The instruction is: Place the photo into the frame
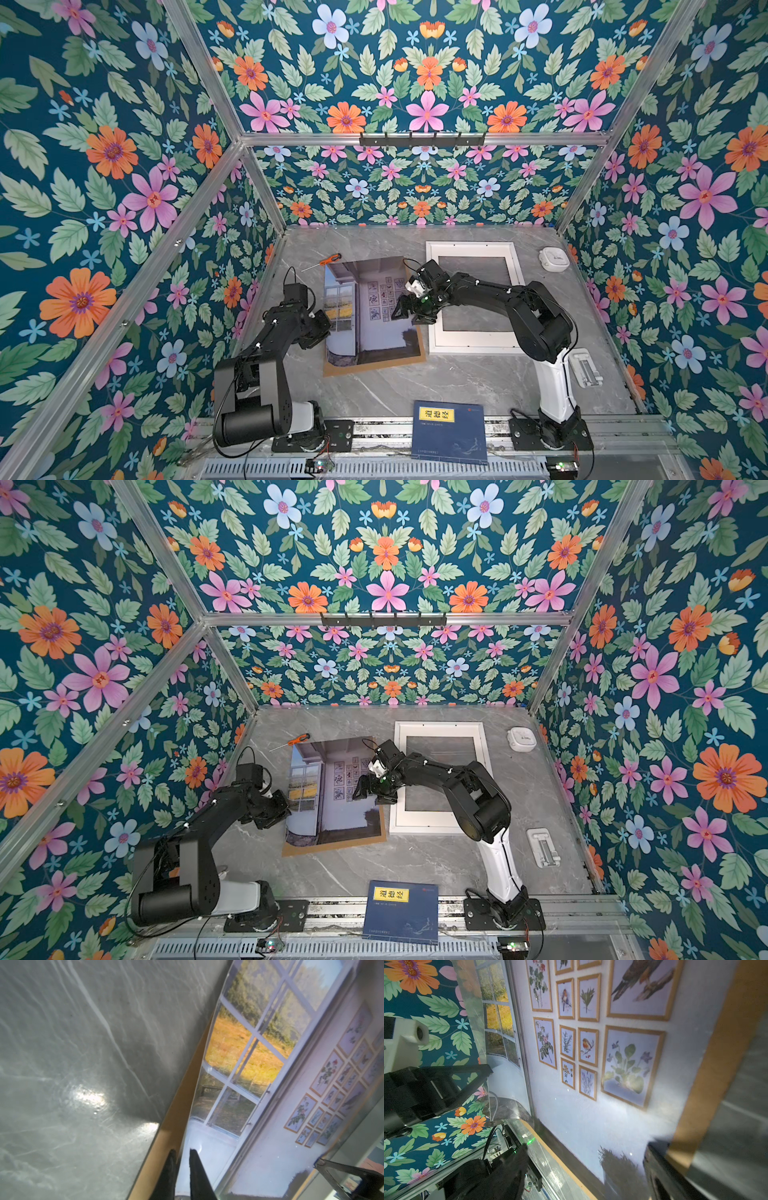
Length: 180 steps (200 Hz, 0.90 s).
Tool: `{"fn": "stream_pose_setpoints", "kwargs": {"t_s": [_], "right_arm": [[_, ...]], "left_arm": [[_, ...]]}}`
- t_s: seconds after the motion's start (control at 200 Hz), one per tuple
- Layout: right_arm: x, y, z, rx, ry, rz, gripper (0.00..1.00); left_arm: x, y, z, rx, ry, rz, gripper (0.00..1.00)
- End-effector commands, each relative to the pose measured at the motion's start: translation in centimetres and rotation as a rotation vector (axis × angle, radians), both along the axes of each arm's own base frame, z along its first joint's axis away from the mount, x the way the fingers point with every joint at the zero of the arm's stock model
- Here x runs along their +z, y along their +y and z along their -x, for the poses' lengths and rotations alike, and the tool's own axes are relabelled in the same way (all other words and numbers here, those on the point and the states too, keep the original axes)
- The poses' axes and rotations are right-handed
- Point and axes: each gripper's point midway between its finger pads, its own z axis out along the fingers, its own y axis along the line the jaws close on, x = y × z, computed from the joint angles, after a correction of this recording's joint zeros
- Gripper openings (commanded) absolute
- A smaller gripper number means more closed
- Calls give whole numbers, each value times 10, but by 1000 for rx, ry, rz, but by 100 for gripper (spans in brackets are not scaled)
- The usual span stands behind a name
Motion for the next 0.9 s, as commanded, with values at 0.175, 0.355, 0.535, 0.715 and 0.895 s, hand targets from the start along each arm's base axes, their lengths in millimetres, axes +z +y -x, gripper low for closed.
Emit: {"fn": "stream_pose_setpoints", "kwargs": {"t_s": [0.175,0.355,0.535,0.715,0.895], "right_arm": [[11,2,-2,15,-36,-21,87],[29,1,-2,48,-111,-46,87],[53,1,7,120,-256,-49,87],[64,8,28,225,-475,15,87],[70,21,57,357,-757,131,87]], "left_arm": [[12,-4,-3,-25,-1,18,0],[23,-7,-7,-34,-17,33,0],[39,-15,-8,-45,-40,80,0],[47,-28,-3,-84,-36,153,0],[54,-36,-1,-103,-42,200,0]]}}
